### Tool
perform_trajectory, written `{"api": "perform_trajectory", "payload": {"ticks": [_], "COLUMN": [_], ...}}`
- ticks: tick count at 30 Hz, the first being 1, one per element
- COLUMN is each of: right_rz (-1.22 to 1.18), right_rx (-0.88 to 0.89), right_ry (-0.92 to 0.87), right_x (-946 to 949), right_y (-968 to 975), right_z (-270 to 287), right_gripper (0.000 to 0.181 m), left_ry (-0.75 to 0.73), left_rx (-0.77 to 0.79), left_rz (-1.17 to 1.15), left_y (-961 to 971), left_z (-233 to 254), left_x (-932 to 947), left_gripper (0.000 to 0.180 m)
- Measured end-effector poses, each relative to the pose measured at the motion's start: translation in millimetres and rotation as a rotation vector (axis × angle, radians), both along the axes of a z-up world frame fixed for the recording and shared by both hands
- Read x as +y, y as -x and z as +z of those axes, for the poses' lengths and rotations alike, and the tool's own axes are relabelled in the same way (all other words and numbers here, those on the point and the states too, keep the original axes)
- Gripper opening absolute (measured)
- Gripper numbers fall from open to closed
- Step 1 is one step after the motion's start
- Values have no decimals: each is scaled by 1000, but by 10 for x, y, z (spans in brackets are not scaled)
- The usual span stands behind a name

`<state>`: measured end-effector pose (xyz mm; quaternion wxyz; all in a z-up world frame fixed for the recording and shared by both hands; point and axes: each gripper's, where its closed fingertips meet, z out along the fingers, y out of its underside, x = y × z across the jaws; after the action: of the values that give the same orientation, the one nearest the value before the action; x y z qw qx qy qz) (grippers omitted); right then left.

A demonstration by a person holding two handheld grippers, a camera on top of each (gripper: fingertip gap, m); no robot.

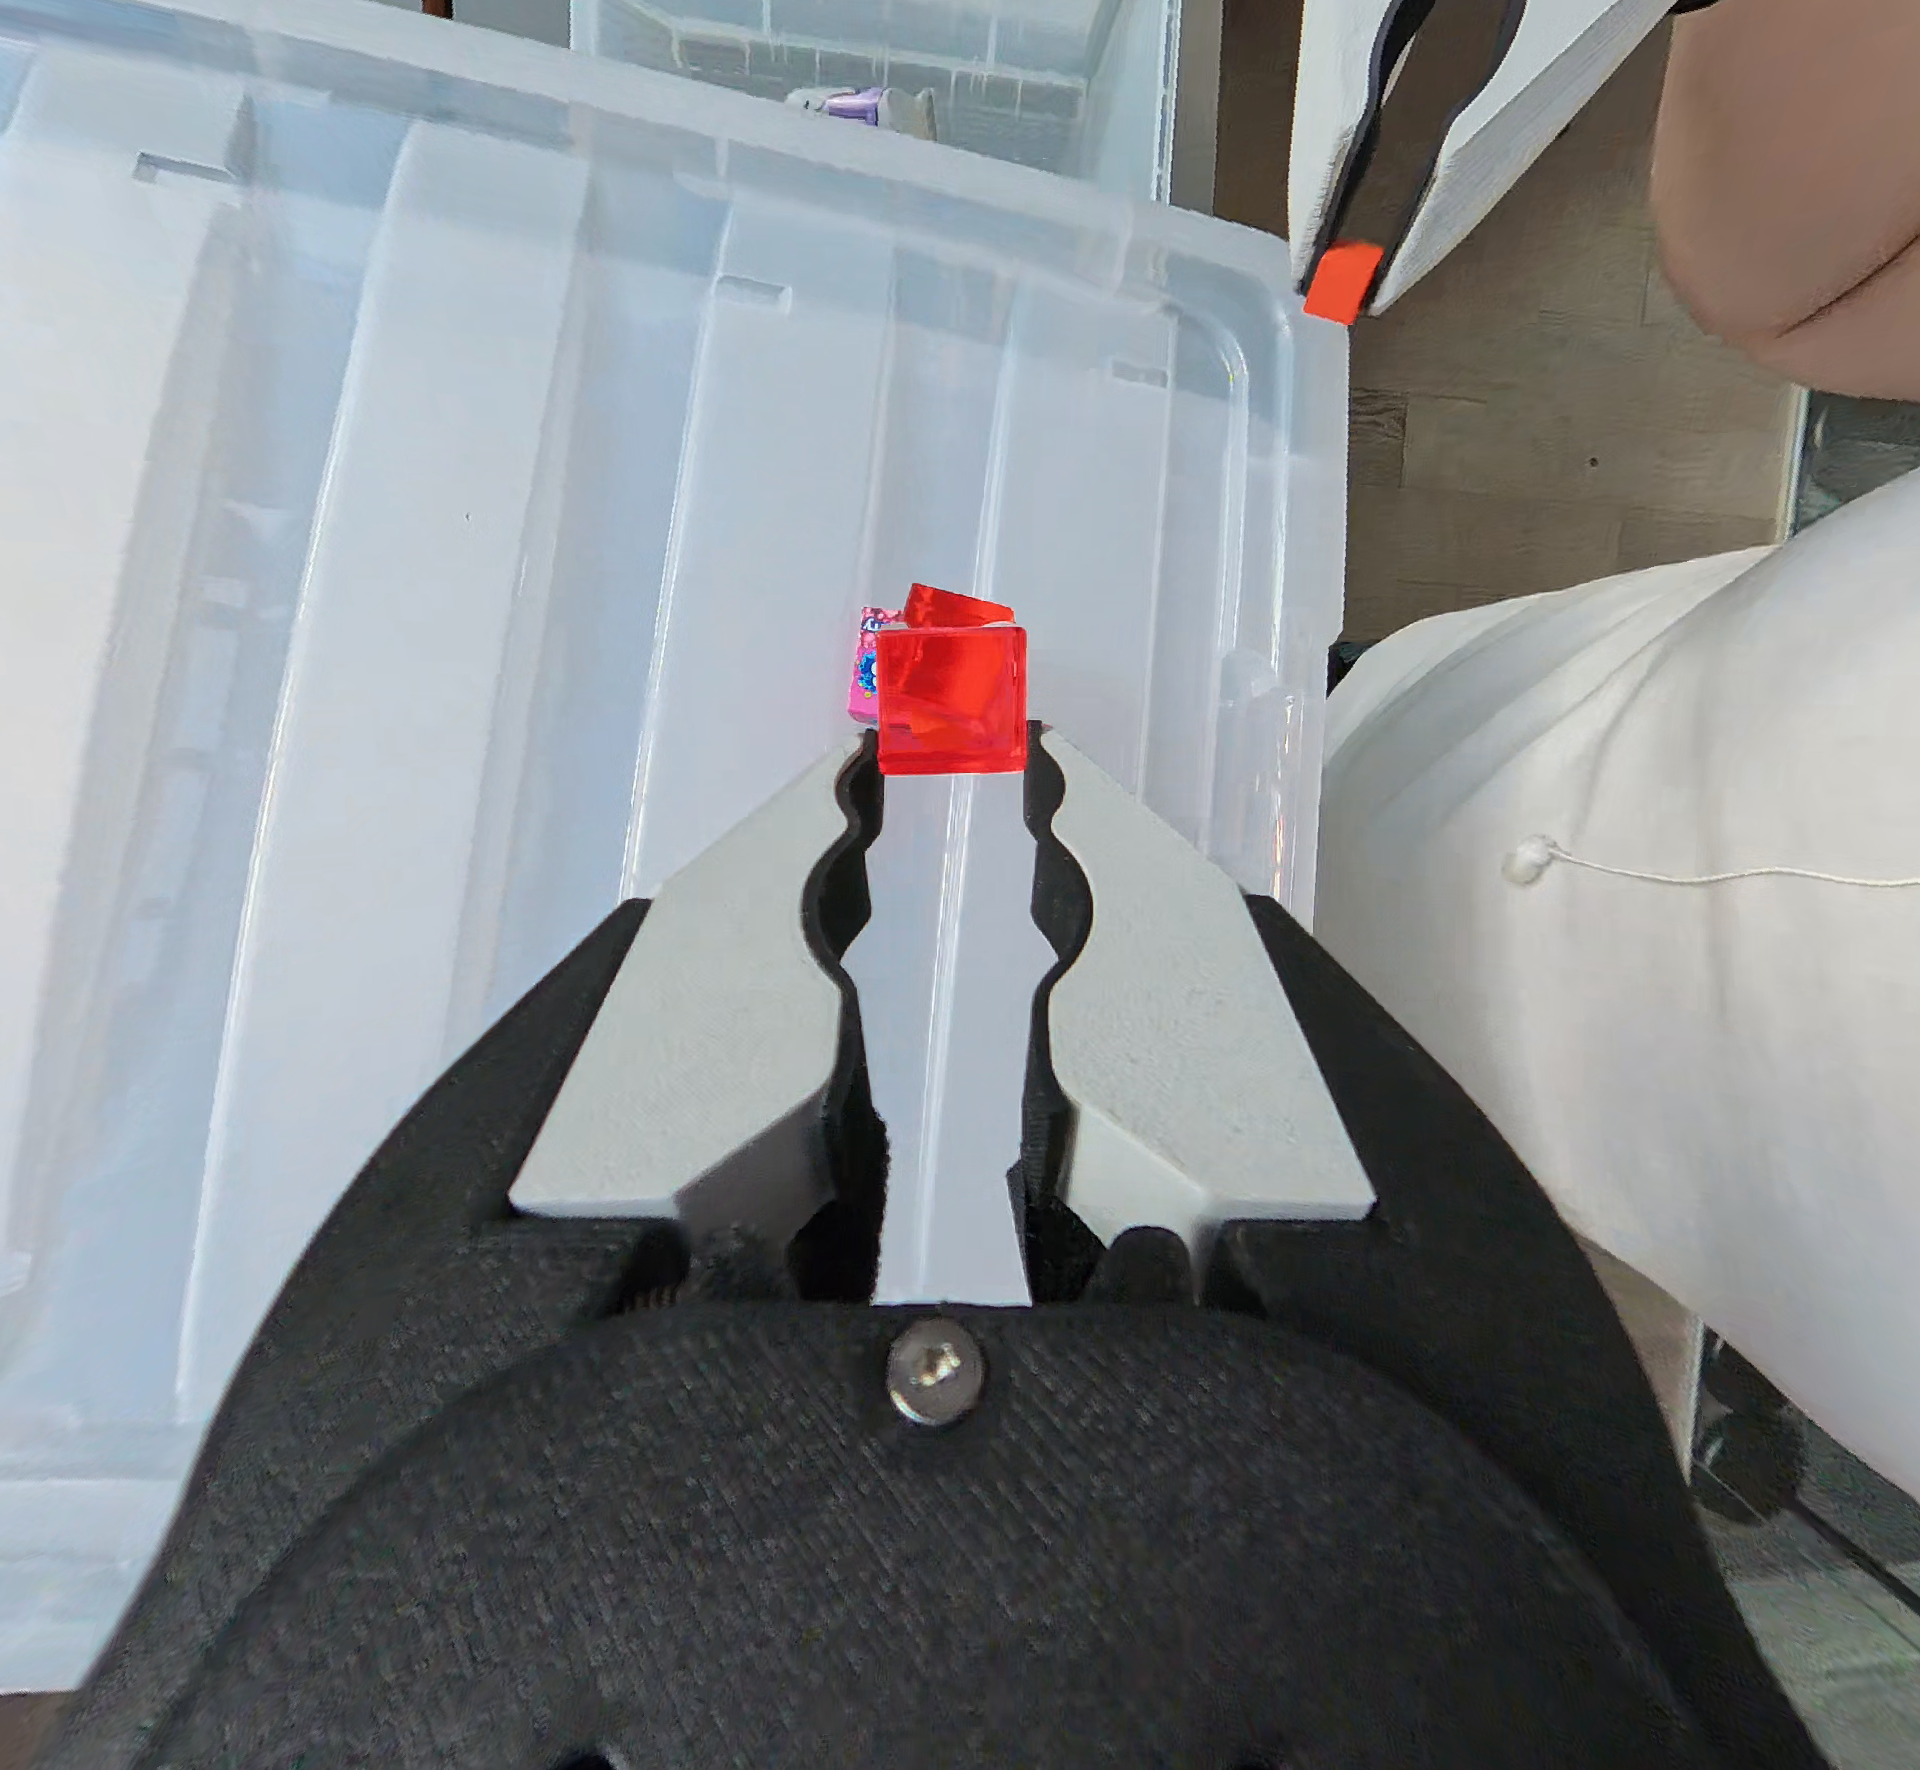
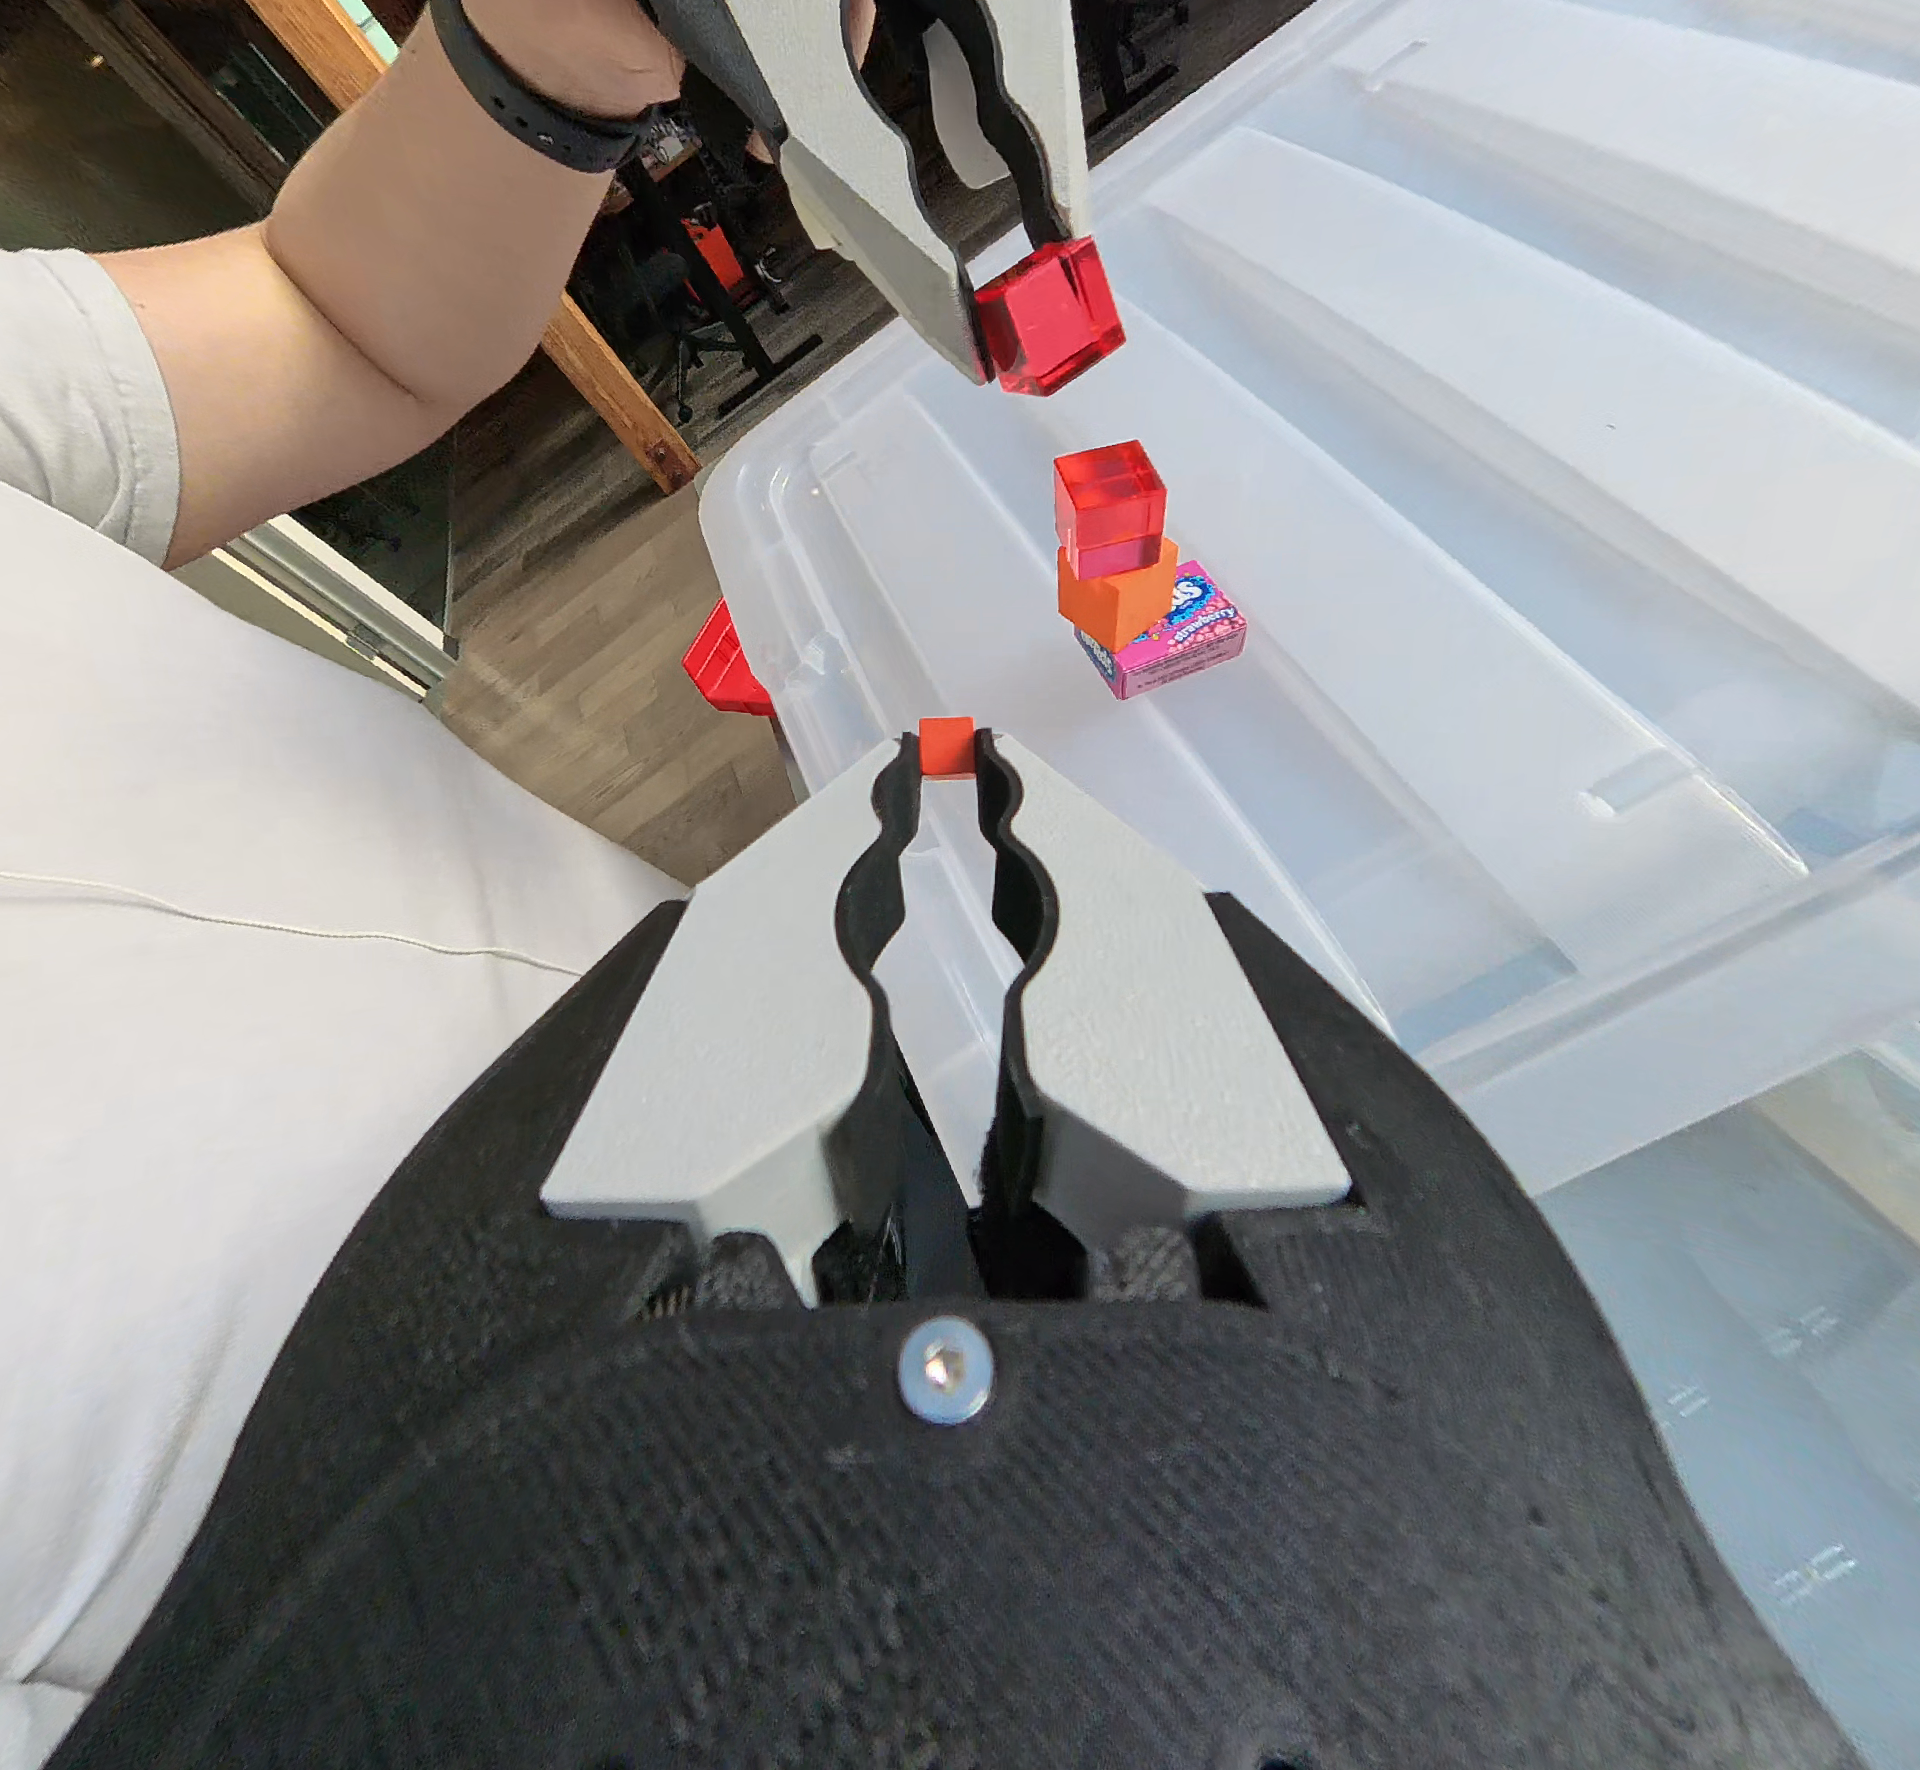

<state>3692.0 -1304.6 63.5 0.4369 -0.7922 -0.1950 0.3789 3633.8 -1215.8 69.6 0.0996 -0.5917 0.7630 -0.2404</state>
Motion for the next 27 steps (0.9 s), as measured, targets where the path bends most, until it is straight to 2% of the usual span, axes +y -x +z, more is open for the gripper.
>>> {"api": "perform_trajectory", "payload": {"ticks": [3, 9, 27], "right_rz": [-10, -20, 7], "right_rx": [17, 19, 8], "right_ry": [-7, -35, -41], "right_x": [-96, -202, -160], "right_y": [-5, -15, -15], "right_z": [-37, -24, -47], "right_gripper": [8, 8, 8], "left_ry": [-28, 14, 30], "left_rx": [49, 129, 207], "left_rz": [-55, -106, -134], "left_y": [-35, -48, -76], "left_z": [0, -82, -206], "left_x": [2, -76, -58], "left_gripper": [25, 25, 25]}}
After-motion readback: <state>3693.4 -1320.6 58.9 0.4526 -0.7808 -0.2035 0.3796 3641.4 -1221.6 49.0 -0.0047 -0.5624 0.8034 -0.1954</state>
